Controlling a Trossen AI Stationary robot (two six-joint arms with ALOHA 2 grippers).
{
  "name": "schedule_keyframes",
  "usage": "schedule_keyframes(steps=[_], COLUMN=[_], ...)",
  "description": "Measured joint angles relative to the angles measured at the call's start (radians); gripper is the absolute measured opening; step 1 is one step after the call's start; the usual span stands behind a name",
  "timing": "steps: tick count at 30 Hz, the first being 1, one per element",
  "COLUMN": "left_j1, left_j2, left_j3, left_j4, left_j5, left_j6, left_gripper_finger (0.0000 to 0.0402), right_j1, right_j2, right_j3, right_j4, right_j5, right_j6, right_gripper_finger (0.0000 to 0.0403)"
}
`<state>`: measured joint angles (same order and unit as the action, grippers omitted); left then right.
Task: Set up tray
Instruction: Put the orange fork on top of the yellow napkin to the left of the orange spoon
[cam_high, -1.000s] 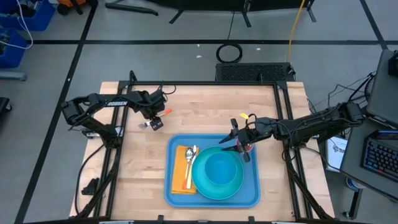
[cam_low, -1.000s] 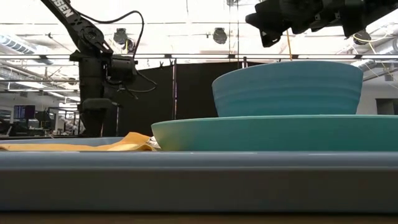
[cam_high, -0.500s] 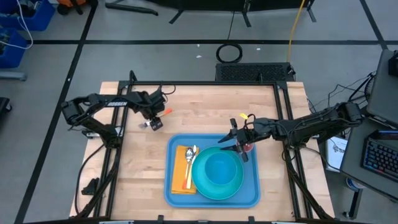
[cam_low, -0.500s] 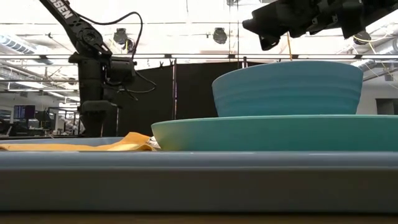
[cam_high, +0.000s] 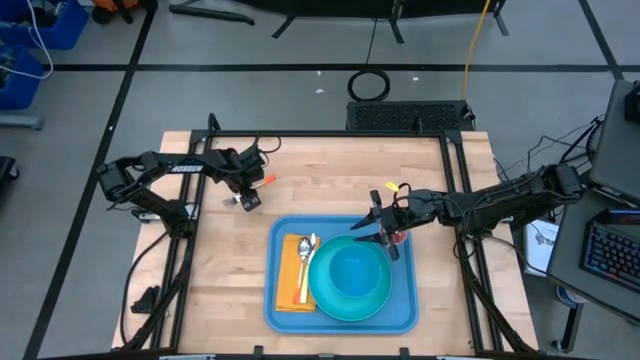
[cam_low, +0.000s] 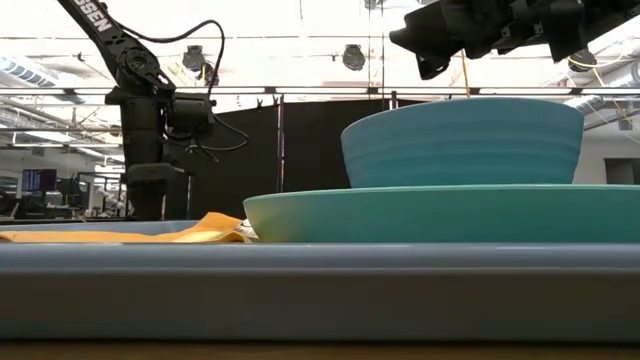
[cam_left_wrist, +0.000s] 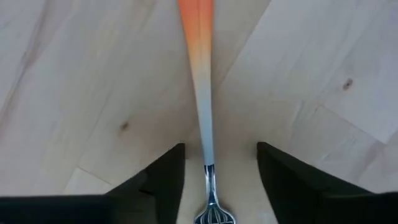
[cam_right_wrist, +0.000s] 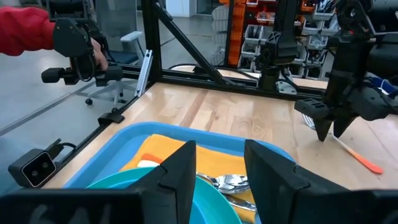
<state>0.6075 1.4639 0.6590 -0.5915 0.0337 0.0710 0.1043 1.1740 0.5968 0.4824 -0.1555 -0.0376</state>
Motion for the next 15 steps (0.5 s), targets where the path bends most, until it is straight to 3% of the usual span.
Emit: schedule_keyframes(steps=[15], left_j1=[-0.001], left_j2=[0.002], left_j3=[-0.002], left_j4=[0.017], left_j5=[-0.009], left_j6=[0.022], left_gripper_finger=[0.0014], right_j1=[0.000], right_j2=[0.000], right_j3=[0.000], right_j4=[0.000], right_j5=[0.002], right_j6=[0.000], right_gripper_finger=[0.0125])
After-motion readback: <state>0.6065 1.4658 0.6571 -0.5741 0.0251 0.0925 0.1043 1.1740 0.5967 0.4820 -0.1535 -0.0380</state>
